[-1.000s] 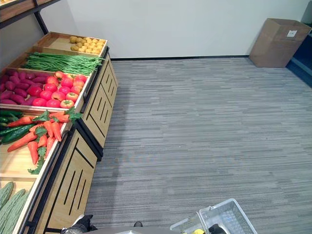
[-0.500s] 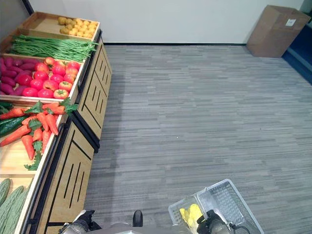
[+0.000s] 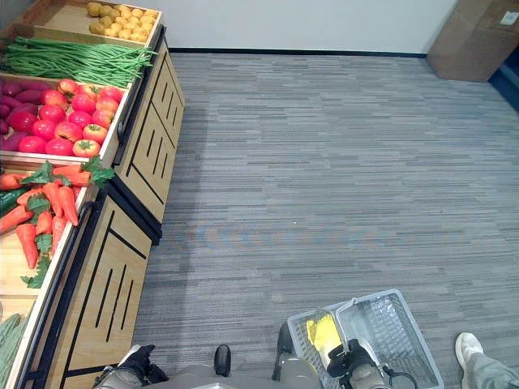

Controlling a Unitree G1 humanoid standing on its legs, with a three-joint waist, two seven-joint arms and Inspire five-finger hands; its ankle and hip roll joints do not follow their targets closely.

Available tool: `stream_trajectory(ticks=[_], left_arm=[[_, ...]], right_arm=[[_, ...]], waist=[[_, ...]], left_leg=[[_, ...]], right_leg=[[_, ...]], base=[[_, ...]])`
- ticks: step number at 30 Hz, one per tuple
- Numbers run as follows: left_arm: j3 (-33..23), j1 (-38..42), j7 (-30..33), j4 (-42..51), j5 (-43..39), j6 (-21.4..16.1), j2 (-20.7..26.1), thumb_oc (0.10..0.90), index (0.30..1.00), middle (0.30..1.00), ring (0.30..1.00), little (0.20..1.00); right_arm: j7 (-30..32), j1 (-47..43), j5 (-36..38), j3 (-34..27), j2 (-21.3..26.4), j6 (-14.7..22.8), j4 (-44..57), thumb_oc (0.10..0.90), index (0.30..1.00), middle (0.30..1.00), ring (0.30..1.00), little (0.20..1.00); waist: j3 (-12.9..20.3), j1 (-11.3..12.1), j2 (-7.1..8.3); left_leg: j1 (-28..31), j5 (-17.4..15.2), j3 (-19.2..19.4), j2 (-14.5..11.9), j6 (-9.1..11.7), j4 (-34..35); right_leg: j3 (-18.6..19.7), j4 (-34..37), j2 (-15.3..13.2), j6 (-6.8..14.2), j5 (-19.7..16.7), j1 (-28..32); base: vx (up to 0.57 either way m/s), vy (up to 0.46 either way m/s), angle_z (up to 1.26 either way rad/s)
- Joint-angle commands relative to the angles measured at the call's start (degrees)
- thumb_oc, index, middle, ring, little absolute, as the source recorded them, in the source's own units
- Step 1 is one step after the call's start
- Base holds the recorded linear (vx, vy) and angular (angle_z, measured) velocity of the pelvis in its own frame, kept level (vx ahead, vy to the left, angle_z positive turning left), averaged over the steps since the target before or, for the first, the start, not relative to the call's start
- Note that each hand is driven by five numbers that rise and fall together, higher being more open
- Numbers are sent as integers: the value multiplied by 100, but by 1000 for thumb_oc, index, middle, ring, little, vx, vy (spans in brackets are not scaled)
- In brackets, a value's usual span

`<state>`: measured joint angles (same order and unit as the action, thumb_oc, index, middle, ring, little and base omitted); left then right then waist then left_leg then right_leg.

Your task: Get the vegetables into the basket

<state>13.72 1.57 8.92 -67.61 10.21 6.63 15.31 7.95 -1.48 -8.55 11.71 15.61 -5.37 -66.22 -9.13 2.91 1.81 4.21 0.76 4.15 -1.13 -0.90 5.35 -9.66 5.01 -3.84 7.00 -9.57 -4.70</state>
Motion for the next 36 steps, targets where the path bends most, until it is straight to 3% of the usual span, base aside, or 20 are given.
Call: stream_trajectory(ticks=[1,2,4,6,14,16,20,21,24,25,30,33,35,36], left_arm=[[-145,376,156,-61,164,-7,162,900,1000,1000,1000,1000],[-129,375,170,-49,157,-8,141,900,1000,1000,1000,1000],[-44,416,200,-78,141,-5,45,900,1000,1000,1000,1000],[-40,416,219,-100,103,-10,32,900,1000,1000,1000,1000],[-142,423,286,-150,-33,25,75,900,1000,1000,1000,1000],[-114,420,287,-135,27,43,98,900,1000,1000,1000,1000],[-57,434,267,-88,125,69,118,900,1000,1000,1000,1000],[-21,474,253,-53,164,86,106,900,1000,1000,1000,1000],[1,481,270,-66,228,102,101,900,1000,1000,1000,1000],[8,477,291,-79,225,99,75,900,1000,1000,1000,1000],[-12,459,309,-85,311,155,119,900,1000,1000,1000,1000],[-33,435,314,-110,325,171,117,900,1000,1000,1000,1000],[-14,408,269,-91,399,179,98,900,1000,1000,1000,1000],[-5,405,249,-100,426,204,83,900,1000,1000,1000,1000]], right_arm=[[51,-65,21,236,63,77,96,400,300,300,300,300],[73,-47,30,246,87,81,100,400,300,300,300,300],[89,-10,73,249,212,110,50,400,300,300,300,300],[101,12,101,215,302,127,44,400,300,300,300,300],[39,10,38,319,449,129,-127,400,300,300,300,300],[-15,22,-1,348,513,115,-197,400,300,300,300,300],[-45,61,-26,336,565,113,-190,400,300,300,300,300],[-35,68,-15,304,598,97,-213,400,300,300,300,300],[-20,77,-3,275,610,98,-216,400,300,300,300,300],[9,69,18,260,653,103,-198,400,300,300,300,300],[54,190,30,213,642,115,-91,400,300,300,300,300],[45,201,-1,233,627,112,-108,400,300,300,300,300],[30,228,-5,201,617,111,-126,400,300,300,300,300],[21,240,-9,204,595,98,-129,400,300,300,300,300]], waist=[[-180,-16,84],[-156,-50,64],[-18,-199,-114],[17,-245,-165],[39,-250,-119],[-23,-207,-67],[-66,-251,-14],[-107,-295,47],[-110,-328,85],[-154,-369,110],[-276,-507,166],[-290,-503,171],[-236,-588,122],[-215,-590,113]], left_leg=[[518,-897,257,554,-327,-35],[554,-929,212,542,-316,-35],[699,-947,-39,340,-183,-168],[621,-862,-64,253,-66,-463],[292,-188,-99,44,363,-1332],[92,161,-107,34,503,-1812],[-79,378,303,-138,524,-2017],[-204,253,593,-234,447,-1650],[-319,66,669,-223,404,-1241],[-611,-55,803,-224,406,-821],[-796,649,1255,-431,615,-47],[-789,704,1395,-497,657,-35],[-661,665,2214,-550,750,-37],[-680,646,2250,-538,738,-37]], right_leg=[[235,-2,28,329,21,-356],[331,-4,99,265,39,-368],[292,-407,281,33,480,-354],[225,-540,338,-78,688,-322],[31,-452,516,-428,1114,13],[-77,-338,555,-514,1227,256],[-263,-282,547,-606,1365,435],[-445,-250,456,-598,1411,490],[-604,-217,380,-574,1415,530],[-763,-266,309,-558,1444,494],[-1109,-426,301,-686,1562,613],[-1165,-405,318,-695,1585,719],[-1315,-449,323,-657,1706,855],[-1373,-443,328,-663,1735,878]], base=[[284,-177,1],[345,-229,19],[620,-422,58],[429,-329,51],[276,-277,22],[239,-274,38],[116,-168,20],[44,-131,24],[18,-87,44],[-36,-60,47],[23,-23,61],[102,68,25],[190,192,27],[136,162,46]])
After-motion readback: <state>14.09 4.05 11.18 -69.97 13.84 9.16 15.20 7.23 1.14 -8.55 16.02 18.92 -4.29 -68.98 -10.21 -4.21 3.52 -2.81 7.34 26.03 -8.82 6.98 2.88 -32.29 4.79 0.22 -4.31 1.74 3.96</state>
